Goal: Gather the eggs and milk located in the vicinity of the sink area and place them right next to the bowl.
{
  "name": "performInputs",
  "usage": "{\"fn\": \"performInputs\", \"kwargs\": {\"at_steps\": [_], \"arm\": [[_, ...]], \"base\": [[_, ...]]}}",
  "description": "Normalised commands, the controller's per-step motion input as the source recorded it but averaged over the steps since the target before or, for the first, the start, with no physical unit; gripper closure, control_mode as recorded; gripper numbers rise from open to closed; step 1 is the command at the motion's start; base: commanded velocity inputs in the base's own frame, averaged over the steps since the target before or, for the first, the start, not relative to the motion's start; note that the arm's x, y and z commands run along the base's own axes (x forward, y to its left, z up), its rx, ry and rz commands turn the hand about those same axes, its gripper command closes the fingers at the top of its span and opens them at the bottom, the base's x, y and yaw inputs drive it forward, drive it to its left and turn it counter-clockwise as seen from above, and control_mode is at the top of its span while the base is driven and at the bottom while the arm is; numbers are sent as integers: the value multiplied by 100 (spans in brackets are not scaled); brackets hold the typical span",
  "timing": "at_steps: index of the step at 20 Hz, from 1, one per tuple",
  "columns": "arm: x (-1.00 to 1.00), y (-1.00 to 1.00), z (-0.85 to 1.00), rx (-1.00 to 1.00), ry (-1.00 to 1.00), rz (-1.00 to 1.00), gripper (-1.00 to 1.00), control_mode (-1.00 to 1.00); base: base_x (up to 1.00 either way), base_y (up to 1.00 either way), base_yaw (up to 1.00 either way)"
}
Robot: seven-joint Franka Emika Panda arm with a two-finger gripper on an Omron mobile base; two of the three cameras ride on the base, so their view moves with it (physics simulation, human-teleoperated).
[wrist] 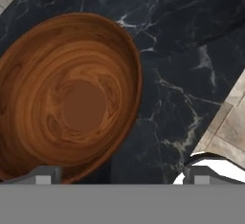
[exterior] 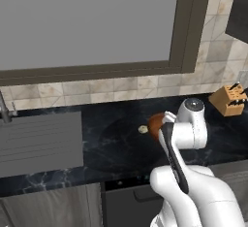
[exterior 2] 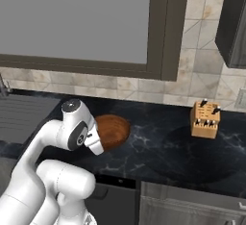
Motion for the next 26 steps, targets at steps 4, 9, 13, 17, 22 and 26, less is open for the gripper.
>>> {"fn": "performInputs", "kwargs": {"at_steps": [4, 9, 13, 17, 22, 26], "arm": [[0, 0, 0, 0, 0, 0, -100, 100], [0, 0, 0, 0, 0, 0, -100, 100], [0, 0, 0, 0, 0, 0, -100, 100], [0, 0, 0, 0, 0, 0, -100, 100], [0, 0, 0, 0, 0, 0, -100, 100], [0, 0, 0, 0, 0, 0, -100, 100]], "base": [[-49, 12, 11], [-23, 22, 7], [0, 83, 0], [0, 100, -3], [0, 97, -1], [0, 90, 0]]}}
